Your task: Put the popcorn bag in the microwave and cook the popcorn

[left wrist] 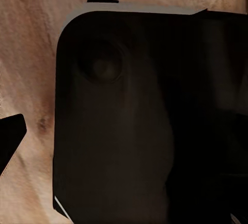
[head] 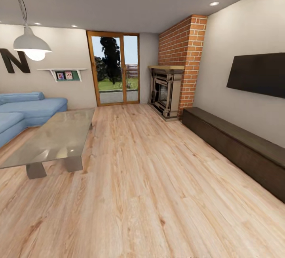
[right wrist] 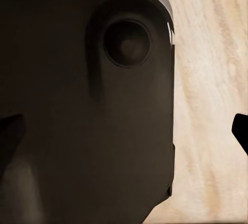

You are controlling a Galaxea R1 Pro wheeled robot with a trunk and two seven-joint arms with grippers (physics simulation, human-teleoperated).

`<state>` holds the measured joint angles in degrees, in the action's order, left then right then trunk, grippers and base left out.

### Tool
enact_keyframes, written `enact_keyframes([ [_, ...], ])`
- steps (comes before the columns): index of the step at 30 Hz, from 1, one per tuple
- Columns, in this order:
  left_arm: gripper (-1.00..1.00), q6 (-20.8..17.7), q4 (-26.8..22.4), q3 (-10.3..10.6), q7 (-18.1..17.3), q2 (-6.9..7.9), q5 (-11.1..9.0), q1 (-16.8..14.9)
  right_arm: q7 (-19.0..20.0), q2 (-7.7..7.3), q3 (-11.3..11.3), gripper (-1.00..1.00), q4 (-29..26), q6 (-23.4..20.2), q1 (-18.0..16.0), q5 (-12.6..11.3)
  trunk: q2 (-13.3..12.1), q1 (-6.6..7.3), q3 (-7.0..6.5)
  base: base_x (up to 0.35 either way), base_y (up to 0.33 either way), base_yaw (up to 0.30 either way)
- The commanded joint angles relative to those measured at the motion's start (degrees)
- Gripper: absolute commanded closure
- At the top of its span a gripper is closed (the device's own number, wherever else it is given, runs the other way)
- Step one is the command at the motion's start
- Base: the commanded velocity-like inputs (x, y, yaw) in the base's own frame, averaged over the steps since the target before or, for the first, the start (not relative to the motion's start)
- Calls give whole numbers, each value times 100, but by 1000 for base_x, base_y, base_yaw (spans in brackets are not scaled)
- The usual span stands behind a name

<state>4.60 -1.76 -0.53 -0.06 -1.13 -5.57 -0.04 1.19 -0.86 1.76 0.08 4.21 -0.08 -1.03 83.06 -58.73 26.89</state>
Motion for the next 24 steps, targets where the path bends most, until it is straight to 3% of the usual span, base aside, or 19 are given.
enact_keyframes([
  [1,-100,15,1,0,-2,-1,-58,-3,12,1,17,-100,1,21,-1,-11,2,0,4,0,0,-293],
  [24,-100,15,1,0,2,-1,-58,1,99,-14,17,-100,1,19,-1,-11,2,0,4,0,0,-293],
])
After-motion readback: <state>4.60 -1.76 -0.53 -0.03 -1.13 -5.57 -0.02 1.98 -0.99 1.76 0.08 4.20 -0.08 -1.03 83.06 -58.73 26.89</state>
